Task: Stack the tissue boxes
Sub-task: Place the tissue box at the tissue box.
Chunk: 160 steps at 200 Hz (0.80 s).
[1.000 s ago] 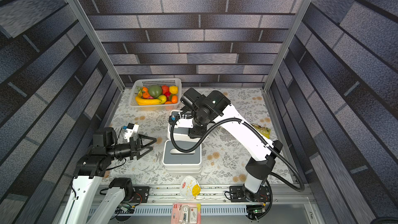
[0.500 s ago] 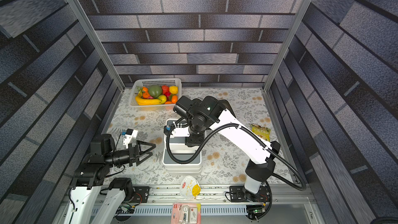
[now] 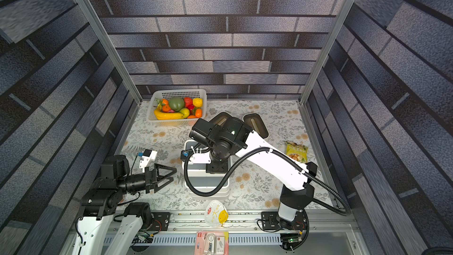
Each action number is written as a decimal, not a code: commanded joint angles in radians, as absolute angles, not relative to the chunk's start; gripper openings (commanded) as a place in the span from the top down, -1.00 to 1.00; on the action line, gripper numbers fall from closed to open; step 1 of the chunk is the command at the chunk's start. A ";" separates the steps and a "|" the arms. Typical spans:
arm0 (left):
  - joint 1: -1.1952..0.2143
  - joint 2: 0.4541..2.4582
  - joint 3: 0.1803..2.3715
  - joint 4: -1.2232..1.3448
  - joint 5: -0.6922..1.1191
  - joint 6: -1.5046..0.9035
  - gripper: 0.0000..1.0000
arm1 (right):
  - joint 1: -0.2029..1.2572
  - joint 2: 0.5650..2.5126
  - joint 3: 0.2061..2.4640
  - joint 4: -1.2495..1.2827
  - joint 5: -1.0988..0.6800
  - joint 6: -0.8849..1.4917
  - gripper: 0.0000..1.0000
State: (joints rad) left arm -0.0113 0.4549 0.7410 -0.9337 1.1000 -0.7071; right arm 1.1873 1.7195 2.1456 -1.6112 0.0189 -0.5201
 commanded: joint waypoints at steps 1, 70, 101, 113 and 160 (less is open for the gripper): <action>-0.002 0.455 0.756 -0.969 1.119 -0.675 -1.00 | 1.216 1.702 2.145 -1.685 0.029 -0.489 0.14; -0.002 0.456 0.795 -1.034 1.113 -0.633 -1.00 | 1.255 1.689 2.107 -1.692 0.085 -0.444 0.14; -0.002 0.452 0.792 -1.031 1.114 -0.630 -1.00 | 1.263 1.692 2.092 -1.694 0.092 -0.435 0.14; -0.002 0.451 0.787 -1.025 1.120 -0.631 -1.00 | 1.265 1.695 2.091 -1.694 0.094 -0.435 0.13; -0.003 0.459 0.781 -1.008 1.129 -0.629 -1.00 | 1.270 1.708 2.091 -1.692 0.089 -0.426 0.12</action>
